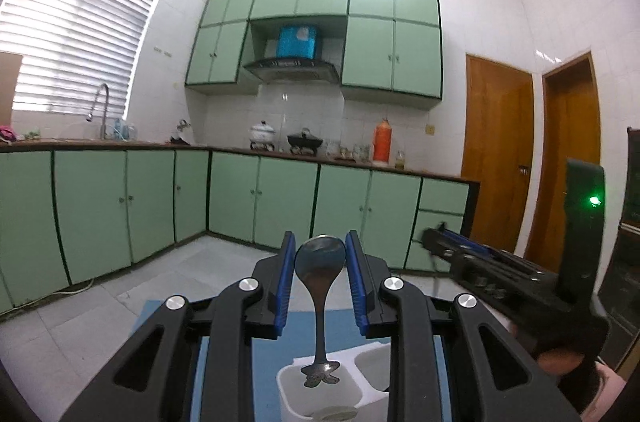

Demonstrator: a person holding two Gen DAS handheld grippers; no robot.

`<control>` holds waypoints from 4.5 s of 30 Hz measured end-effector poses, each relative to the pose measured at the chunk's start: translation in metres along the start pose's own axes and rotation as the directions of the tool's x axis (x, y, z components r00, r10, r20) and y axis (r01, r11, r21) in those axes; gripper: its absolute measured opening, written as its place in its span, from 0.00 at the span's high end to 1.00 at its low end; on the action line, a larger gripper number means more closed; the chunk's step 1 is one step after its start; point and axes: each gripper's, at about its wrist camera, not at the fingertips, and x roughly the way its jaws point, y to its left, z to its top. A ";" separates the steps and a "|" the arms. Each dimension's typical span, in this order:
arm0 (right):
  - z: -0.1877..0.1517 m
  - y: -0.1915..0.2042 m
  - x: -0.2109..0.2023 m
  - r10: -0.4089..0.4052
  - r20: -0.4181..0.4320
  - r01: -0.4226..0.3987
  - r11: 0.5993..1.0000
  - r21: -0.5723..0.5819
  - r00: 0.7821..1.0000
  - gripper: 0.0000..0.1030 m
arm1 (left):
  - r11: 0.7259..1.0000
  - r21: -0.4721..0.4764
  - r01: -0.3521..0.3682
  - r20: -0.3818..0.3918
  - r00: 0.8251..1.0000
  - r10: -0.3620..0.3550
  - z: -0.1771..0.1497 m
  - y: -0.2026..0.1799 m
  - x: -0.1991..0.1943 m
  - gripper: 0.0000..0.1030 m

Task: Organize utensils
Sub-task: 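Carry both spoons over the holder, lower them in and open both tools, then withdraw both tools from the holder back over the chopsticks, then close the right tool on the grey chopstick while the left tool grasps the gold-banded black chopstick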

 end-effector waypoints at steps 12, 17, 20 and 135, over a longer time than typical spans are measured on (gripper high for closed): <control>-0.050 -0.001 0.031 0.005 -0.116 -0.004 1.000 0.016 0.993 0.73 | 1.000 -0.026 -0.004 -0.150 0.989 0.000 -0.051 0.011 0.054 0.76; -0.062 0.004 0.030 0.011 -0.148 -0.009 1.000 0.012 0.989 0.73 | 1.000 -0.026 -0.012 -0.196 0.981 0.007 -0.067 0.012 0.060 0.75; -0.069 0.005 0.029 0.018 -0.161 -0.016 1.000 0.016 0.987 0.73 | 1.000 -0.020 -0.021 -0.212 0.977 0.016 -0.073 0.011 0.062 0.75; -0.291 0.039 -0.247 -0.177 -0.287 0.168 0.984 -0.056 0.941 0.94 | 0.975 0.095 -0.202 -0.387 0.895 0.223 -0.256 -0.039 -0.208 0.57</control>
